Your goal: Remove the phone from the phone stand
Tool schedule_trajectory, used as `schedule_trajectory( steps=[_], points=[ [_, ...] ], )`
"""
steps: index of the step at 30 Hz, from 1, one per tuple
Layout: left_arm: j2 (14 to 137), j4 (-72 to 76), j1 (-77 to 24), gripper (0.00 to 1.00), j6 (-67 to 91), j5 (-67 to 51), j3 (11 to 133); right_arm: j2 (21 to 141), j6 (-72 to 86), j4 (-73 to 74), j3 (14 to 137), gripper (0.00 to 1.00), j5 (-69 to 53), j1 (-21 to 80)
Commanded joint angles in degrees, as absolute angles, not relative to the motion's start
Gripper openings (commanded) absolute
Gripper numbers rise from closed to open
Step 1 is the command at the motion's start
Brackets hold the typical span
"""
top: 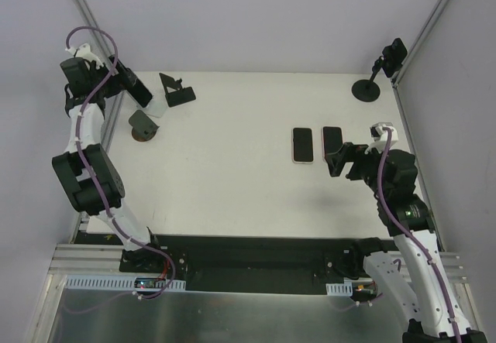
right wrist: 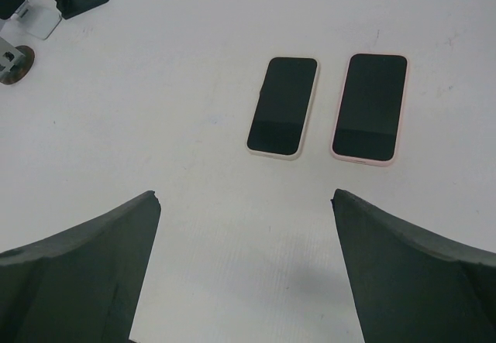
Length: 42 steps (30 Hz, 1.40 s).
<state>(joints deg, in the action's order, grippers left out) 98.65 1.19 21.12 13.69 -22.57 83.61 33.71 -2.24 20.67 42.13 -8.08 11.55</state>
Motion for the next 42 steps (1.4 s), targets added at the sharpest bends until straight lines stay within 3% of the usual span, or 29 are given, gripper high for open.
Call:
schedule_trajectory(
  steps=[1, 8, 17, 27, 41, 42],
  points=[
    [104.8, 6.5, 24.9, 0.98, 14.5, -33.4, 91.3, 34.5, -1.1, 21.3, 43.8, 0.96, -8.6, 11.6],
    [115.0, 7.0, 27.2, 0.89, 12.8, -37.3, 99.6, 36.6, -0.2, 21.5, 45.2, 0.96, -7.5, 11.6],
    [123.4, 9.6, 27.7, 0.64, 16.0, -41.4, 105.6, 40.7, -0.4, 22.8, 48.7, 0.96, -6.9, 11.5],
    [128.2, 13.2, 27.7, 0.58, 18.8, -41.7, 108.0, 42.3, -0.6, 25.1, 51.7, 0.96, -7.4, 11.6],
    [125.8, 15.9, 27.7, 0.12, 20.0, -44.6, 108.7, 44.2, 1.4, 23.6, 51.8, 0.96, -8.1, 11.5],
    [125.5, 16.2, 27.6, 0.05, 20.1, -44.7, 108.5, 44.4, 1.4, 23.4, 51.8, 0.96, -8.2, 11.6]
  ],
)
